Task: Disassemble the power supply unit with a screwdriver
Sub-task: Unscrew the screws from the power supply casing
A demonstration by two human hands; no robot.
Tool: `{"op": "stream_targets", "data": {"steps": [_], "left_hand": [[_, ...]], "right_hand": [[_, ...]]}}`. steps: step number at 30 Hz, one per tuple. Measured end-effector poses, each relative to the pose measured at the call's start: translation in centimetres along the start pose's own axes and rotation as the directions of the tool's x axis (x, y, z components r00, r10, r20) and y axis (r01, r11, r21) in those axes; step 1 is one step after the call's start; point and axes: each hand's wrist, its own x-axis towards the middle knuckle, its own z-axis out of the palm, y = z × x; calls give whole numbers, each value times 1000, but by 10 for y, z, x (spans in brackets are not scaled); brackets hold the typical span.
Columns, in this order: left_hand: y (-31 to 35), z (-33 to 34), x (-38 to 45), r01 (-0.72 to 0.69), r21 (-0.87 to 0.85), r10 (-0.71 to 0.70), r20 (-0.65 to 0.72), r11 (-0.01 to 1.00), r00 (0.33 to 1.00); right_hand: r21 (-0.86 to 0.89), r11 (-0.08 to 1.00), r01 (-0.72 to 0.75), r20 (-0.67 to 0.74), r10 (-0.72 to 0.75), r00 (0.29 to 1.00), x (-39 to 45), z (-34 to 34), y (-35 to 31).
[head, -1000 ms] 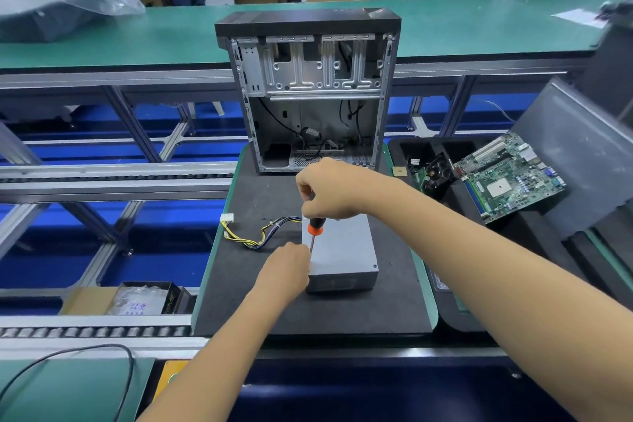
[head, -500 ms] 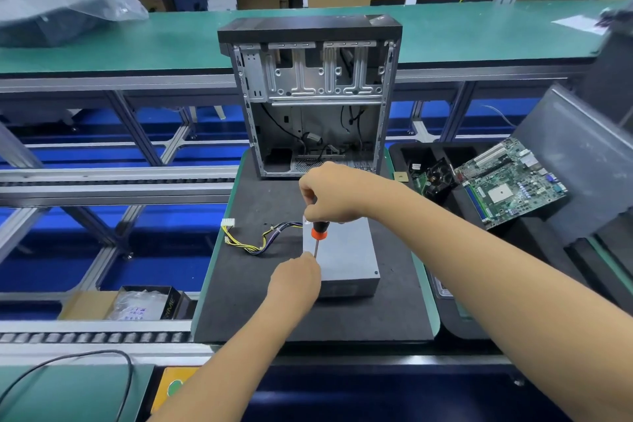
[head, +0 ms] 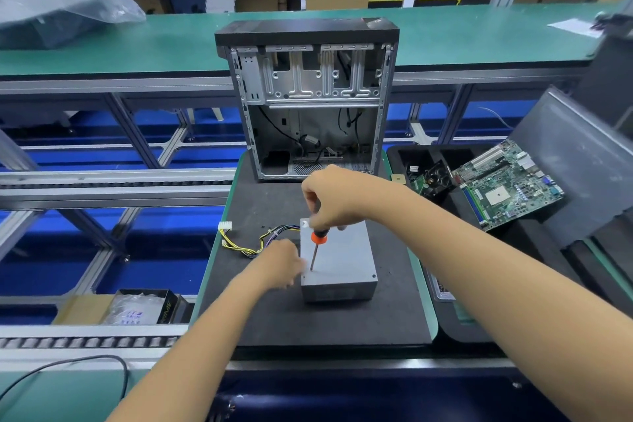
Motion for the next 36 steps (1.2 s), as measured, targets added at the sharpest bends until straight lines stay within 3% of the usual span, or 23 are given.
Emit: {"op": "stream_targets", "data": {"steps": [1,4,6,9,13,21,26,32,36], "left_hand": [[-6,-8,5,31,-128,-35,-30,991,999],[-27,-32,21,38,-295,-100,-196,955,976],[-43,-44,34,51,-319,-158,-320,947,934],[-62,-51,58,94,-340,-226,-372,936,901],[-74,-41,90,149,-331,-280,-393,932,876],[-91,-10,121,160,-66,-173,-335,985,926],[-100,-9,130,109,-206,-183,-388,972,904],[-107,-15,127,88,-163,-146,-392,983,909],[-78,-31,111,-121,-223,-18,-535,967,844]], "right_hand": [[-5,1000,-12,45,12,999,-1,-1,3],[-29,998,-55,113,58,992,-5,0,15],[-4,997,-75,24,75,997,-4,5,23],[157,982,-101,-145,124,982,0,15,34],[418,897,-146,-169,234,957,10,32,45],[473,860,-193,-77,259,963,32,52,47],[448,874,-187,-76,245,966,40,48,45],[390,907,-161,-149,235,961,45,38,41],[349,924,-157,-225,246,943,43,23,36]]}}
